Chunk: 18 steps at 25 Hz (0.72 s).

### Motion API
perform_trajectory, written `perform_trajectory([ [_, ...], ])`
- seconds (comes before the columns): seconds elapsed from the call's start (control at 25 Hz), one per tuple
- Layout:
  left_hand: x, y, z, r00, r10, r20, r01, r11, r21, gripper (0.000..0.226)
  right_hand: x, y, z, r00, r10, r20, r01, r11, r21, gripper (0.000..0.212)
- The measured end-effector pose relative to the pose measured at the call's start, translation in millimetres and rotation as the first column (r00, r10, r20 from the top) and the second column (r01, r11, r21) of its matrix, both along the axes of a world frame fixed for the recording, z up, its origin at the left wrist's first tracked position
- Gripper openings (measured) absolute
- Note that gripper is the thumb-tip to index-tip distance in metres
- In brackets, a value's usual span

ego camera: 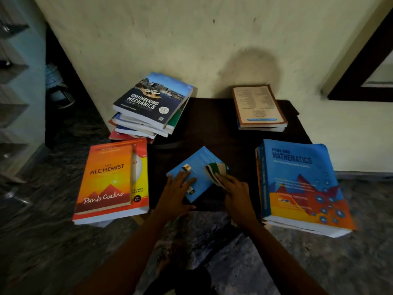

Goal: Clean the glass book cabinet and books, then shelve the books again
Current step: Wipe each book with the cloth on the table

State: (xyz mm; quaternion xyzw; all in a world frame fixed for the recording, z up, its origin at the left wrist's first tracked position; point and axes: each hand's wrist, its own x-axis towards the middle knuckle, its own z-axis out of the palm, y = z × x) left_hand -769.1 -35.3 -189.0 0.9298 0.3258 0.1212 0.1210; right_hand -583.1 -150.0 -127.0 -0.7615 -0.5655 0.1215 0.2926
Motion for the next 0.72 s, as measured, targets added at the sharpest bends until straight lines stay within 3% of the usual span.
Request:
perform_trajectory([
  [0.12, 0.2, 4.3, 8.9, 0.999, -0.036, -0.025, 0.037, 0.997, 0.066, 0.071, 3.5, 3.6, 10.8, 0.999, -0.004, -0.038, 0.005, 1.0, 0.026, 0.058],
  [0.2, -2.0, 2.7, 19.4, 0.997, -0.053, 0.049, 0.046, 0.99, 0.13, 0.063, 3.2, 8.8, 16.3, 0.998, 0.006, -0.058, -0.004, 1.0, 0.029, 0.06],
  [0.28, 0.8, -4.6, 39.5, 0.949, 0.047, 0.31, -0.06, 0.998, 0.032, 0.05, 2.0, 17.4, 24.5, 0.998, 0.027, -0.05, -0.024, 0.998, 0.056, 0.058],
  [0.32, 2.0, -7.3, 55.7, 0.884, 0.189, 0.428, -0.146, 0.981, -0.13, 0.04, 0.5, 23.3, 29.6, 0.998, 0.052, -0.048, -0.048, 0.996, 0.081, 0.056],
  [0.4, -1.5, -7.6, 79.7, 0.678, 0.517, 0.522, -0.344, 0.851, -0.397, 0.024, -2.9, 35.9, 38.6, 0.99, 0.13, -0.058, -0.122, 0.985, 0.123, 0.054],
  [0.44, -10.1, -6.2, 88.3, 0.533, 0.663, 0.526, -0.4, 0.745, -0.533, 0.02, -6.0, 43.6, 42.6, 0.982, 0.175, -0.073, -0.164, 0.977, 0.133, 0.054],
  [0.48, -22.4, -4.6, 94.5, 0.362, 0.772, 0.523, -0.356, 0.633, -0.688, 0.017, -10.1, 51.8, 46.1, 0.973, 0.214, -0.086, -0.201, 0.969, 0.143, 0.054],
  [0.56, -51.9, -3.3, 104.5, 0.048, 0.898, 0.438, -0.1, 0.441, -0.892, 0.019, -22.2, 67.6, 52.0, 0.952, 0.286, -0.107, -0.265, 0.948, 0.175, 0.054],
  [0.6, -67.9, -4.1, 106.5, -0.046, 0.916, 0.398, -0.026, 0.397, -0.918, 0.024, -30.5, 74.2, 54.4, 0.938, 0.328, -0.116, -0.302, 0.933, 0.197, 0.055],
  [0.72, -100.4, -8.2, 116.4, -0.252, 0.893, 0.373, 0.042, 0.395, -0.918, 0.028, -55.1, 87.5, 59.6, 0.901, 0.421, -0.108, -0.388, 0.891, 0.238, 0.048],
])
